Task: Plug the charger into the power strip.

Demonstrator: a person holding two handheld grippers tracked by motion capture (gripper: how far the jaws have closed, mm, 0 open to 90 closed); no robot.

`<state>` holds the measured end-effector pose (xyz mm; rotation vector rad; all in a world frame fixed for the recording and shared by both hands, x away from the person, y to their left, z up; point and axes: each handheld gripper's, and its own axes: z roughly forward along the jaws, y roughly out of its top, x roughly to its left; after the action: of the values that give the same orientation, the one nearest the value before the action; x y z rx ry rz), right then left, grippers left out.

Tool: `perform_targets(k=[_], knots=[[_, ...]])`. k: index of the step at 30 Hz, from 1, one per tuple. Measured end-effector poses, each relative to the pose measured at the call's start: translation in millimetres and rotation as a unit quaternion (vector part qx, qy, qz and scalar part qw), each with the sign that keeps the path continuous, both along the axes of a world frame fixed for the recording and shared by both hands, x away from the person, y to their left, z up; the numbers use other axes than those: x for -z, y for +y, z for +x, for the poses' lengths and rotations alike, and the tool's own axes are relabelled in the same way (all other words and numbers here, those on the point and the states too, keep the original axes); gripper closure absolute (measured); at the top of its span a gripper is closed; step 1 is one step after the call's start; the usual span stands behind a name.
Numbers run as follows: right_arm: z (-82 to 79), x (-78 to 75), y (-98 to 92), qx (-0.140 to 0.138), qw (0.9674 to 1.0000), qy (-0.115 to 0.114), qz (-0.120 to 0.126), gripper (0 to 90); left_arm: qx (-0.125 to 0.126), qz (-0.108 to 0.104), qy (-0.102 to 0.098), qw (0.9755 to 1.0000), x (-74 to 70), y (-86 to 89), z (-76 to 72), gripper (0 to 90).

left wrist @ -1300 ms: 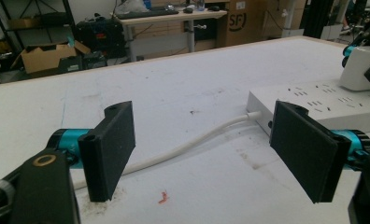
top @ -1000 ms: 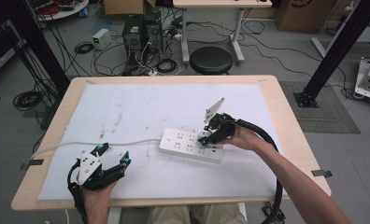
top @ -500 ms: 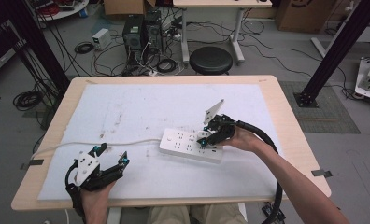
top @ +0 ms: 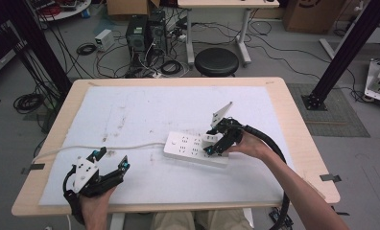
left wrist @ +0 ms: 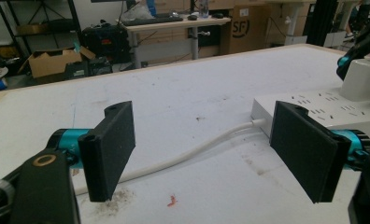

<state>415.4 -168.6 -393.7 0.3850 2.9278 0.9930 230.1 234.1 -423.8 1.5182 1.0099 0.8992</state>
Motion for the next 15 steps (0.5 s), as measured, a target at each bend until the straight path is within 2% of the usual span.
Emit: perform_targets(k=[4,6,9,11,15], knots=[[-8.4,-5.5,-10.5,0.014,0.9993,-0.012,0.033,19.9,0.001,0.000,0.000,1.0000,1.4,-1.8,1.1,22.5],[-15.1,-6.5,-13.7,0.022,0.9982,-0.040,0.039,19.9,0.004,-0.002,0.002,1.0000,2.0,-2.9,2.5,22.5],[-22.8,-7.2,-21.2,0.043,0.9965,-0.050,0.051,19.9,0.007,0.003,0.003,1.0000,2.4,-4.0,4.5,22.5],[-27.1,-7.3,-28.7,0.060,0.9935,-0.059,0.077,19.9,0.007,0.002,0.002,1.0000,2.3,-3.8,5.5,22.5],[-37.5,-8.1,-44.5,0.102,0.9853,-0.077,0.114,19.9,0.008,0.004,0.001,1.0000,2.3,-2.7,8.3,22.5]])
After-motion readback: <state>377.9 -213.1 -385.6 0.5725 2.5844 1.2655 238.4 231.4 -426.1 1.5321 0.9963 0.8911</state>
